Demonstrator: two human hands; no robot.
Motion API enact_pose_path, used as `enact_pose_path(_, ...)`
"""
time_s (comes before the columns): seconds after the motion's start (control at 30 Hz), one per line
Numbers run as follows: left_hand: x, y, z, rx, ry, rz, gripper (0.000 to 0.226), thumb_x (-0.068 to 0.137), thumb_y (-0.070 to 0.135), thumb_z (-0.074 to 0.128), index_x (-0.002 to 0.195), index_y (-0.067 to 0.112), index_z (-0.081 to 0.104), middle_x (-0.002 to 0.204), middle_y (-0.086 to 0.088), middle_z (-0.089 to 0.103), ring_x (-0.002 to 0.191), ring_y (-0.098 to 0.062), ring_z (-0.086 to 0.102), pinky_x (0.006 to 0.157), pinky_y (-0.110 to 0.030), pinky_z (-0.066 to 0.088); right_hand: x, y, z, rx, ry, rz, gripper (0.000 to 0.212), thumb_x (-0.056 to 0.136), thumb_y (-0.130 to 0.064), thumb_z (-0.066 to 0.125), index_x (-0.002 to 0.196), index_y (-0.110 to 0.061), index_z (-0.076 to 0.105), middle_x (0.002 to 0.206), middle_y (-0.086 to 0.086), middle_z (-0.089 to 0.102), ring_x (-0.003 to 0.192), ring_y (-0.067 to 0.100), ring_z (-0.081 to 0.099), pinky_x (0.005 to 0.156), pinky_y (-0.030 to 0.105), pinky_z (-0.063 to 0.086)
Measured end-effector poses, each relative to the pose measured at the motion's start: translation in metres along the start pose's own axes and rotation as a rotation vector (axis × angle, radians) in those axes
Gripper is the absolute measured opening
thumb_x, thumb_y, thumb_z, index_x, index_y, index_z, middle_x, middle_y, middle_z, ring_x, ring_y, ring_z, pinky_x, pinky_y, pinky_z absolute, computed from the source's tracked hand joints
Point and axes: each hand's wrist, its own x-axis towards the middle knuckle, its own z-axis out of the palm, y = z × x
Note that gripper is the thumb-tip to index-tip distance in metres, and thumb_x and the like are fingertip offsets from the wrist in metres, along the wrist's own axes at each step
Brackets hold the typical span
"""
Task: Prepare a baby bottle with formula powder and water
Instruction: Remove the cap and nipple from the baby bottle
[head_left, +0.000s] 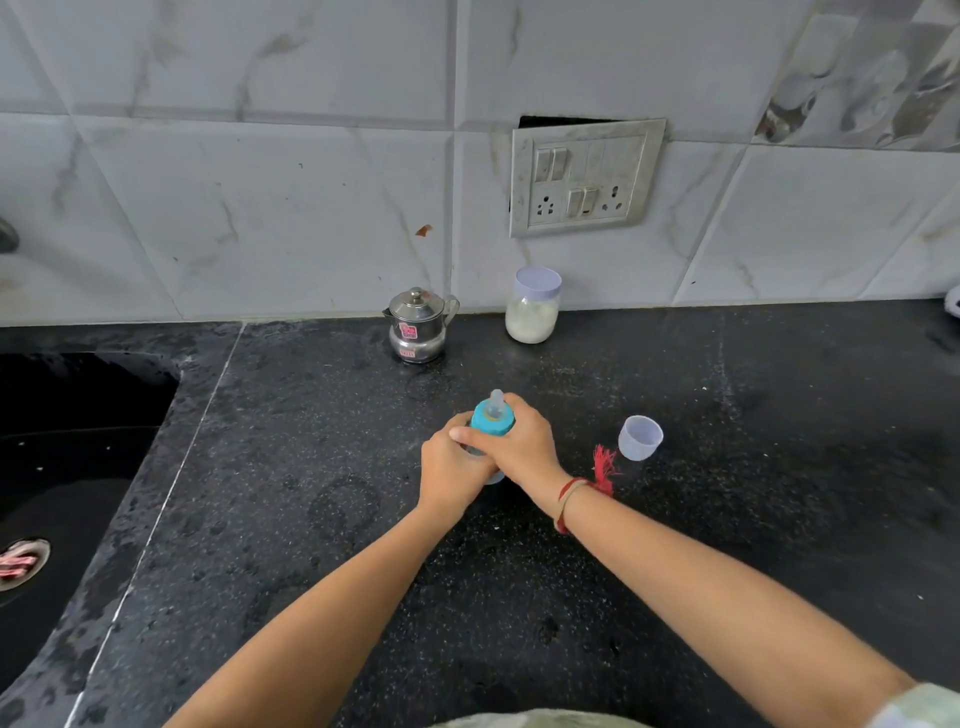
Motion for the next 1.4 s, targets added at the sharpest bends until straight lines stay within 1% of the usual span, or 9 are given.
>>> enact_pose_path(0.3, 0.011, -0.010, -0.007, -0.047, -0.091, 0.004, 0.030, 0.063, 0.018, 0.081, 0.089, 0.019, 0.066, 0.081, 0.006, 0.072, 0.077, -0.006, 0.067, 0.068, -0.026, 0.055, 0.020, -0.002, -0.006, -0.435, 0.042, -0.345, 0.034, 0.076, -0.046, 0.064, 0.078, -0.017, 0.046, 0.081, -0.002, 0.049, 0.083, 0.016, 0.049, 0.065, 0.033, 0.044)
enact_pose_path(0.5, 0.003, -0.011, 0.001, -0.083, -0.045, -0.030, 0.034, 0.066, 0.017, 0.079, 0.095, 0.027, 0.064, 0.085, 0.007, 0.071, 0.079, -0.005, 0.067, 0.072, -0.032, 0.058, 0.013, -0.004, -0.008, -0.620, 0.120, -0.322, 0.050, 0.071, -0.071, 0.053, 0.081, -0.024, 0.041, 0.084, -0.006, 0.045, 0.078, 0.017, 0.055, 0.063, 0.033, 0.044)
enact_pose_path(0.6, 0.000, -0.012, 0.009, -0.066, -0.035, -0.059, 0.037, 0.069, 0.018, 0.074, 0.099, 0.033, 0.060, 0.087, 0.009, 0.070, 0.080, -0.008, 0.069, 0.072, -0.039, 0.060, 0.006, -0.003, -0.002, -0.478, 0.173, -0.153, 0.063, 0.055, -0.082, 0.055, 0.081, -0.025, 0.046, 0.085, -0.010, 0.051, 0.085, 0.012, 0.050, 0.081, 0.040, 0.044)
enact_pose_path(0.7, 0.003, -0.012, 0.014, 0.042, -0.022, -0.061, 0.028, 0.077, 0.015, 0.071, 0.101, 0.025, 0.060, 0.091, 0.008, 0.069, 0.084, -0.008, 0.067, 0.076, -0.039, 0.059, 0.007, 0.001, 0.007, -0.062, 0.096, -0.034, 0.037, 0.063, -0.054, 0.074, 0.074, -0.029, 0.048, 0.073, -0.015, 0.057, 0.080, 0.010, 0.059, 0.097, 0.048, 0.043)
enact_pose_path(0.9, 0.007, 0.001, 0.013, 0.012, -0.138, -0.042, 0.041, 0.065, 0.031, 0.065, 0.103, 0.018, 0.066, 0.093, 0.003, 0.072, 0.090, -0.012, 0.069, 0.080, -0.037, 0.058, 0.013, 0.000, 0.003, 0.113, 0.106, -0.086, 0.021, 0.069, -0.022, 0.076, 0.084, -0.010, 0.067, 0.079, -0.007, 0.067, 0.085, 0.016, 0.065, 0.091, 0.044, 0.050)
enact_pose_path(1.03, 0.011, 0.011, 0.001, -0.173, -0.315, 0.089, 0.040, 0.064, 0.011, 0.076, 0.099, 0.027, 0.063, 0.097, 0.004, 0.070, 0.095, -0.007, 0.067, 0.083, -0.028, 0.055, 0.015, -0.011, -0.019, 0.045, -0.122, -0.250, 0.020, 0.070, -0.024, 0.074, 0.080, -0.007, 0.070, 0.087, -0.001, 0.070, 0.092, 0.009, 0.063, 0.112, 0.040, 0.030)
enact_pose_path(1.13, 0.012, 0.020, -0.009, -0.198, -0.479, 0.138, 0.036, 0.064, 0.007, 0.075, 0.097, 0.017, 0.064, 0.092, 0.001, 0.069, 0.090, -0.010, 0.067, 0.080, -0.028, 0.055, 0.010, -0.024, -0.045, 0.084, -0.399, -0.359, 0.020, 0.068, -0.025, 0.073, 0.083, -0.012, 0.070, 0.102, 0.011, 0.070, 0.099, 0.007, 0.061, 0.095, 0.021, 0.044)
enact_pose_path(1.27, 0.016, 0.032, -0.014, -0.173, -0.478, 0.141, 0.032, 0.065, 0.010, 0.073, 0.092, 0.012, 0.057, 0.080, 0.006, 0.062, 0.072, 0.001, 0.060, 0.066, -0.018, 0.049, 0.021, -0.037, -0.069, -0.197, -0.436, -0.536, 0.051, 0.059, -0.053, 0.073, 0.094, -0.019, 0.058, 0.101, -0.008, 0.055, 0.095, 0.007, 0.054, 0.085, 0.023, 0.043)
enact_pose_path(1.4, 0.014, 0.033, -0.010, -0.124, -0.518, 0.105, 0.042, 0.058, 0.025, 0.076, 0.093, 0.013, 0.057, 0.076, 0.007, 0.060, 0.070, -0.002, 0.058, 0.065, -0.020, 0.047, 0.027, -0.048, -0.086, -0.557, -0.459, -0.485, 0.056, 0.056, -0.057, 0.080, 0.076, -0.016, 0.047, 0.078, -0.005, 0.046, 0.067, 0.013, 0.043, 0.061, 0.032, 0.035)
